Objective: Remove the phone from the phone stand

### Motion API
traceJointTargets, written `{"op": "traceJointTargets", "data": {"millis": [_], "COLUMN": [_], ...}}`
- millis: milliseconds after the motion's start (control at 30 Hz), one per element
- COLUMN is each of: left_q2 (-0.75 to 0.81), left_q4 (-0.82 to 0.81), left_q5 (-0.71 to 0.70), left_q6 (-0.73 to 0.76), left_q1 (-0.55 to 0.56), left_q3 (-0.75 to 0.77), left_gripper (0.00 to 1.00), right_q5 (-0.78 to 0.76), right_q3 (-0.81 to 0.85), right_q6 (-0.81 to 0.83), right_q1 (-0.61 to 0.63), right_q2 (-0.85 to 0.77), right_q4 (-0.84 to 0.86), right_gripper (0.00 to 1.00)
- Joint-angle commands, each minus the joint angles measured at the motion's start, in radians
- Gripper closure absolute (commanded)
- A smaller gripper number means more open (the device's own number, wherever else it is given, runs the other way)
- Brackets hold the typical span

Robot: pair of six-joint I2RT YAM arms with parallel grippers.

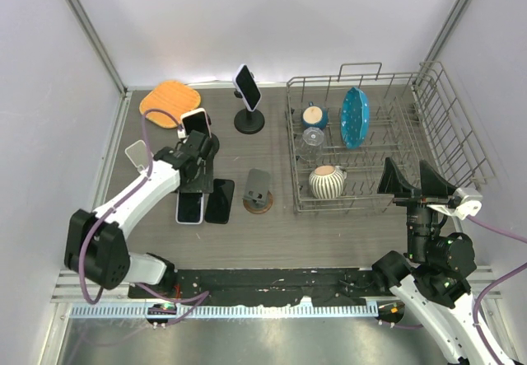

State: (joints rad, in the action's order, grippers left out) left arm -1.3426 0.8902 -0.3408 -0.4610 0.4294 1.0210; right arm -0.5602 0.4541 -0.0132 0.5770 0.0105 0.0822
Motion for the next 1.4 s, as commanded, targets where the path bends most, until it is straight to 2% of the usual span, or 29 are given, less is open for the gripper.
{"op": "traceJointTargets", "data": {"millis": [0, 133, 667, 900, 1200, 1367], "left_q2": [-0.070, -0.145, -0.351, -0.395, -0.349, -0.359], "left_q4": [-0.082, -0.048, -0.117, -0.129, -0.207, -0.215], "left_q5": [-0.072, -0.151, -0.184, -0.124, 0.109, 0.096], "left_q6": [-0.031, -0.031, -0.013, -0.007, -0.050, -0.116], "left_q1": [0.022, 0.034, 0.038, 0.052, 0.081, 0.081], "left_q3": [0.011, 0.047, 0.091, 0.088, 0.042, 0.025], "left_gripper": [0.95, 0.94, 0.87, 0.88, 0.88, 0.88], "right_q5": [-0.014, -0.014, -0.009, -0.007, -0.009, -0.009], "right_q3": [0.018, 0.017, 0.017, 0.014, 0.012, 0.012], "right_q6": [0.009, 0.009, 0.007, 0.007, 0.007, 0.007], "right_q1": [0.007, 0.007, 0.007, 0.007, 0.007, 0.007], "right_q2": [-0.007, -0.009, -0.009, -0.009, -0.009, -0.009], "right_q4": [0.033, 0.033, 0.034, 0.037, 0.039, 0.039], "right_gripper": [0.03, 0.03, 0.03, 0.03, 0.03, 0.03]}}
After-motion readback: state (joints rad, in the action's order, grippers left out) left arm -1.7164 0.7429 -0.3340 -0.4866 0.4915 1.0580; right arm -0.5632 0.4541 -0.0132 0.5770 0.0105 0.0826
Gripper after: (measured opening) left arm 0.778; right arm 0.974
